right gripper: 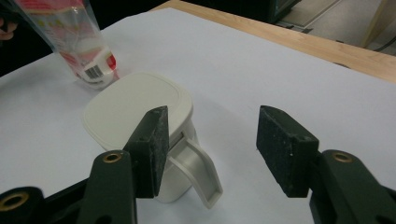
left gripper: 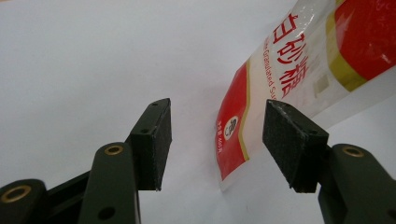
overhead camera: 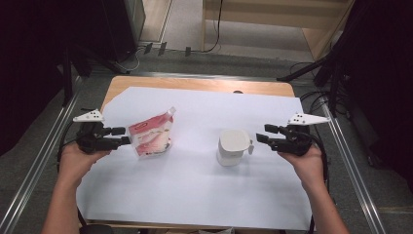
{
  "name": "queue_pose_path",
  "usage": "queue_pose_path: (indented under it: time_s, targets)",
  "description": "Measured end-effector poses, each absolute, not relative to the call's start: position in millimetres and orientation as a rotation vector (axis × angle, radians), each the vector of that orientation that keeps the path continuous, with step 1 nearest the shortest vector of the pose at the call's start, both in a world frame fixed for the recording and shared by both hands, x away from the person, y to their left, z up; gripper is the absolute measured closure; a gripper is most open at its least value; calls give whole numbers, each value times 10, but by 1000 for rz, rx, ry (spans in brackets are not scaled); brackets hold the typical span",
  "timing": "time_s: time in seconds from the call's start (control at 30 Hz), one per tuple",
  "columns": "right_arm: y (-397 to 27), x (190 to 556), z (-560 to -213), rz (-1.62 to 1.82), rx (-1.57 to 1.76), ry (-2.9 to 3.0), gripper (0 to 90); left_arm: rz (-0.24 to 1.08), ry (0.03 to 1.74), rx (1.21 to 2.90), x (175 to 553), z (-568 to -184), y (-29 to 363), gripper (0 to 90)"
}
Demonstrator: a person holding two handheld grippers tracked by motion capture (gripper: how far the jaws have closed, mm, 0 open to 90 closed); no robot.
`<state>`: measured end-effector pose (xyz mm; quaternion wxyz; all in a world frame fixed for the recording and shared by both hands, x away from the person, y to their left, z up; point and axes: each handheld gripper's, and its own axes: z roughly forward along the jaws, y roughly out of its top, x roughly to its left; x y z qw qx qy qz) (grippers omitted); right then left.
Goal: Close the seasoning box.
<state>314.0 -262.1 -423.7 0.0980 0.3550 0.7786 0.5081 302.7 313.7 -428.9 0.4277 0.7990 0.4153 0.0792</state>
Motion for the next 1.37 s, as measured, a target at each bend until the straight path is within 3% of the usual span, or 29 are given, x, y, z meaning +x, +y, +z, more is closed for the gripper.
queue_pose_path:
  time_s: [0.47,0.87,1.37]
  targets:
    - [-2910,3026,-4385,1467,1144,2243,438,204,1032,2000,3018,-4295,3137,429]
    - [-2983,3075,-4533,1409,1230,2173,290,210,1034,2000,3011,-4292,3119,427]
    - [-2973,3129,-4632,1347,1268,2147,271,204,1035,2004,3020,-4306,3117,422]
